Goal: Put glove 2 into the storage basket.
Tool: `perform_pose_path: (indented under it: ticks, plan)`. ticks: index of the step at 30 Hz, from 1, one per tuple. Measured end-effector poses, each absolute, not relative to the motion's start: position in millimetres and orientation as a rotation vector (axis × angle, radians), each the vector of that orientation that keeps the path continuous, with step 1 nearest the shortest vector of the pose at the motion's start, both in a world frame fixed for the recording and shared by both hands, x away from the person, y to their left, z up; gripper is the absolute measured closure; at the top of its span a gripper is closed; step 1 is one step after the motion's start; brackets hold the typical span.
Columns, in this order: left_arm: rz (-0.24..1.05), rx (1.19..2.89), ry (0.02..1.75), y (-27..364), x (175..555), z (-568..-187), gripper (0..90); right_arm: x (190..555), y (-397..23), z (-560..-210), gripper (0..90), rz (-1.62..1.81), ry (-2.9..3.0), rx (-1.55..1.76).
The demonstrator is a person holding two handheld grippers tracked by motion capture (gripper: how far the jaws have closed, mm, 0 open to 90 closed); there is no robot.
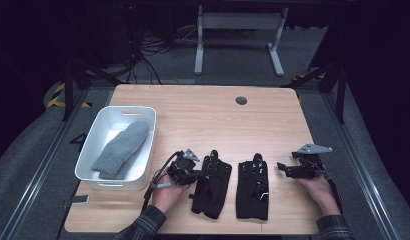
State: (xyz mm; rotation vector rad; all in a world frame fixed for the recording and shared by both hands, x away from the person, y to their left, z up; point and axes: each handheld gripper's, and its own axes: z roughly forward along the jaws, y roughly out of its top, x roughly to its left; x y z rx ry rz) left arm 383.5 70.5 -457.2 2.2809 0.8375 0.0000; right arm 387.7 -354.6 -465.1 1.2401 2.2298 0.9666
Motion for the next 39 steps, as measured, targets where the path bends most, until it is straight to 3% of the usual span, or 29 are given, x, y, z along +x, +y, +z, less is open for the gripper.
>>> perform_pose_path:
  ticks: [7, 11, 12, 22, 39]
  plan:
    - [-0.069, 2.214, 0.856, 75.8, 388.4, -455.2, 89.0, 365.9, -351.0, -452.4, 62.6, 1.072, 2.325, 1.185]
    - [-0.081, 2.178, 0.842, 79.2, 390.8, -448.1, 89.1, 351.6, -340.7, -448.1, 88.2, 1.120, 2.395, 1.112]
    - [-0.086, 2.169, 0.843, 80.0, 391.2, -447.1, 89.1, 348.1, -337.6, -446.8, 89.9, 1.130, 2.411, 1.093]
    - [-0.158, 2.092, 0.839, 88.7, 394.2, -441.3, 89.2, 328.2, -323.0, -449.6, 90.0, 1.138, 2.534, 1.014]
    - [-0.207, 2.043, 0.783, 82.0, 391.5, -428.6, 89.2, 330.8, -295.9, -456.0, 90.0, 1.138, 2.640, 0.926]
